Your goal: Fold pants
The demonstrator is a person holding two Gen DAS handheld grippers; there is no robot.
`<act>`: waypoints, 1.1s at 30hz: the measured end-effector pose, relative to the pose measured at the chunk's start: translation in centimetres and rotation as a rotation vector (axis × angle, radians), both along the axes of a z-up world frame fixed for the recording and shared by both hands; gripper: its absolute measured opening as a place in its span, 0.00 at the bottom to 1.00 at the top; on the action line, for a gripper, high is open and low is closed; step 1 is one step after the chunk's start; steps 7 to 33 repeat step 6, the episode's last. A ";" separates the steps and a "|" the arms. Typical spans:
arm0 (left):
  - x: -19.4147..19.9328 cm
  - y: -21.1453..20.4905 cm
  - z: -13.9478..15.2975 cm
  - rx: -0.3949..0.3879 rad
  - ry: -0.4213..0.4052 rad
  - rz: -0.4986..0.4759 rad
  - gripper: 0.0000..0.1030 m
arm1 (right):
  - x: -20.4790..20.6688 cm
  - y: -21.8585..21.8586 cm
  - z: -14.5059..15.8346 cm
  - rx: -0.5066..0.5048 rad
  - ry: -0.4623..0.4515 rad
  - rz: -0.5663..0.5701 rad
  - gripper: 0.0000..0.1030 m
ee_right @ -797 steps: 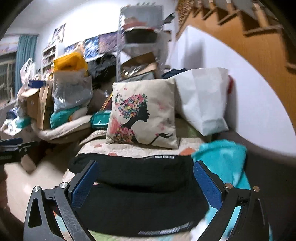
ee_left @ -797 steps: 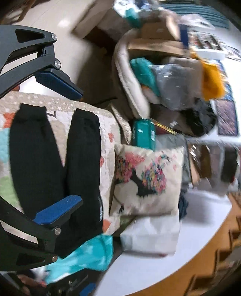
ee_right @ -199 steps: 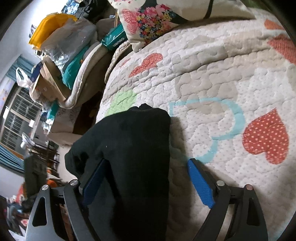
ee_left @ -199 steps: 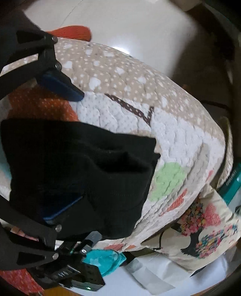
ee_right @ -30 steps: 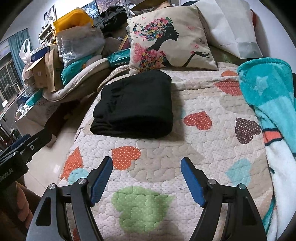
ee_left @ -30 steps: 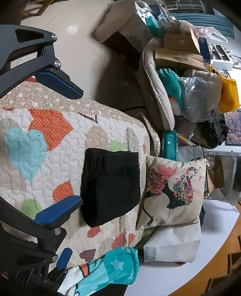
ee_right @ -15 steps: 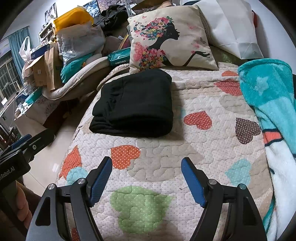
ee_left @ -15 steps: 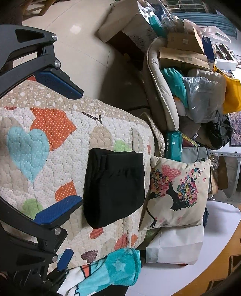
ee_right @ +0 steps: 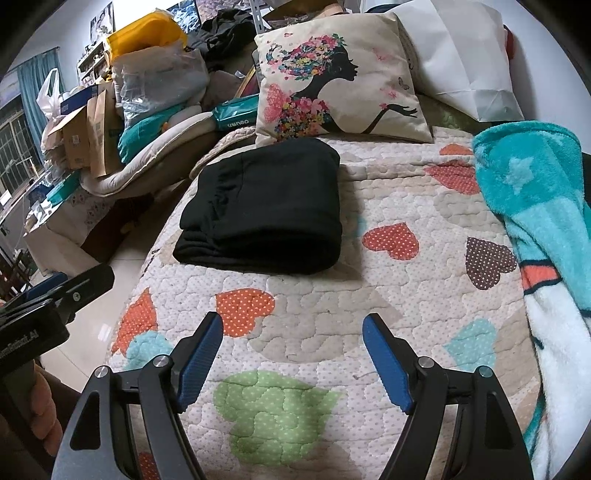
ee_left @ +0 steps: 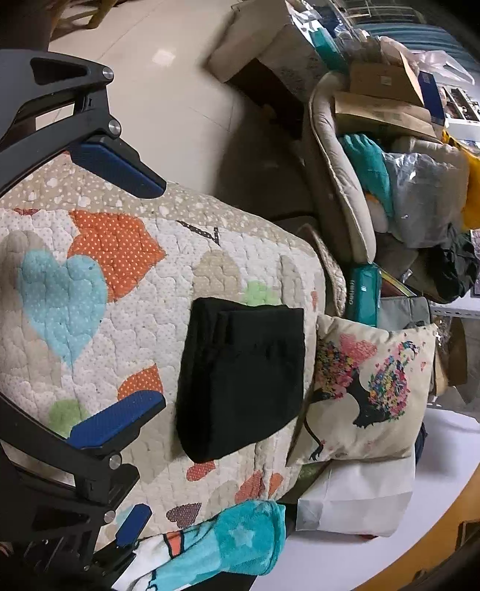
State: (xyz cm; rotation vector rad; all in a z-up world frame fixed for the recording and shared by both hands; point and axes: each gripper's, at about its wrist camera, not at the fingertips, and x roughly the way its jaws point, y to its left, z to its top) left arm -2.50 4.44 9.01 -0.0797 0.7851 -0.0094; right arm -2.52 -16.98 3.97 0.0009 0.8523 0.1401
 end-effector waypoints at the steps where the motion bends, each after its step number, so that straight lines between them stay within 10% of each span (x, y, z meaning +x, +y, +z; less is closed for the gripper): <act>1: 0.1 0.0 0.0 0.002 0.002 -0.001 1.00 | 0.0 0.0 0.0 -0.001 0.000 0.001 0.80; 33: 0.1 -0.3 -0.2 0.021 0.002 -0.011 1.00 | 0.1 -0.1 -0.1 -0.013 0.004 -0.003 0.80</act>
